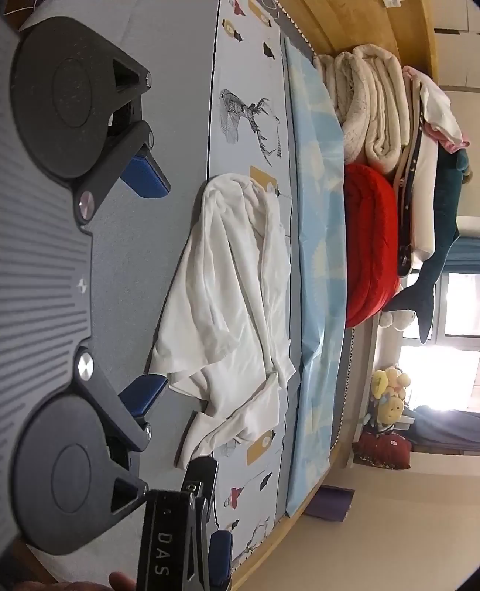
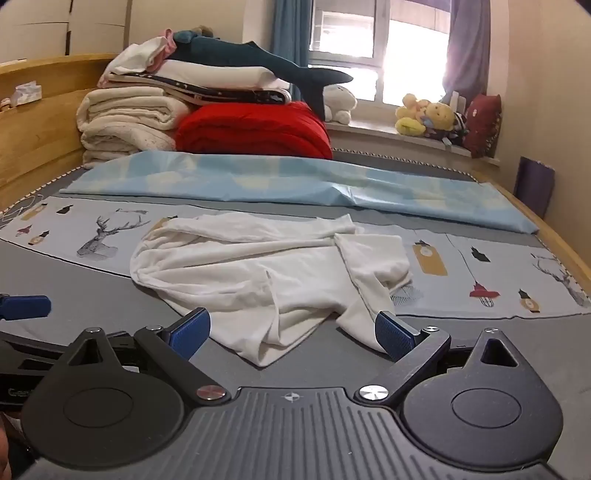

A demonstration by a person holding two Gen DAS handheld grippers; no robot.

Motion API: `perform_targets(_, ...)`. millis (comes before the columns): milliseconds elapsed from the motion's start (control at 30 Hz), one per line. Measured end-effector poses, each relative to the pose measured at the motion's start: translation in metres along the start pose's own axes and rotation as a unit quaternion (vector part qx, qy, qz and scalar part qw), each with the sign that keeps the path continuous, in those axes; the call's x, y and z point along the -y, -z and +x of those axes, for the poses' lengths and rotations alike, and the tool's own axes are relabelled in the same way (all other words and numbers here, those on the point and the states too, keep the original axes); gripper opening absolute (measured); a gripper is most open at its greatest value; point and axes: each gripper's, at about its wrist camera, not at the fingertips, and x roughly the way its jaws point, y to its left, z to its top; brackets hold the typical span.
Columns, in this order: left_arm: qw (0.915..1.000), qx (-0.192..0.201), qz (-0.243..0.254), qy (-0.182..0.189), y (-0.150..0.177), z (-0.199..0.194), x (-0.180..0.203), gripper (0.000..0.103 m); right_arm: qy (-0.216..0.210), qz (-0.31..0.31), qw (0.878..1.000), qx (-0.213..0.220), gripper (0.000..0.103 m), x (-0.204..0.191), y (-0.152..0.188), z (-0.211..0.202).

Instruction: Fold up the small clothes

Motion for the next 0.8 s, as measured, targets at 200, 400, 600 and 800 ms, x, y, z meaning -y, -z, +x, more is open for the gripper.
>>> perform_targets(200,0.9998,-0.008,-0.018,0.0,0.0,0.002,-0.005,0.102,0.01,-0.014,1.0,-0.009,0.092,-0.004,0.003,-0.003)
perform_targets(400,0.9997,-0.015,-0.017,0.007,0.001,0.004,-0.005,0.102,0.005,-0.022,1.0,-0.021,0.086,-0.009,0.005,0.001)
perform_targets(600,0.9996,-0.018,-0.018,0.009,0.002,0.004,-0.005,0.102,-0.002,-0.013,1.0,-0.012,0.085,-0.008,0.006,0.001)
perform_targets(800,0.9996,-0.02,-0.019,0.007,0.002,0.003,-0.004,0.102,-0.002,-0.015,1.0,-0.012,0.085,-0.01,0.006,0.002)
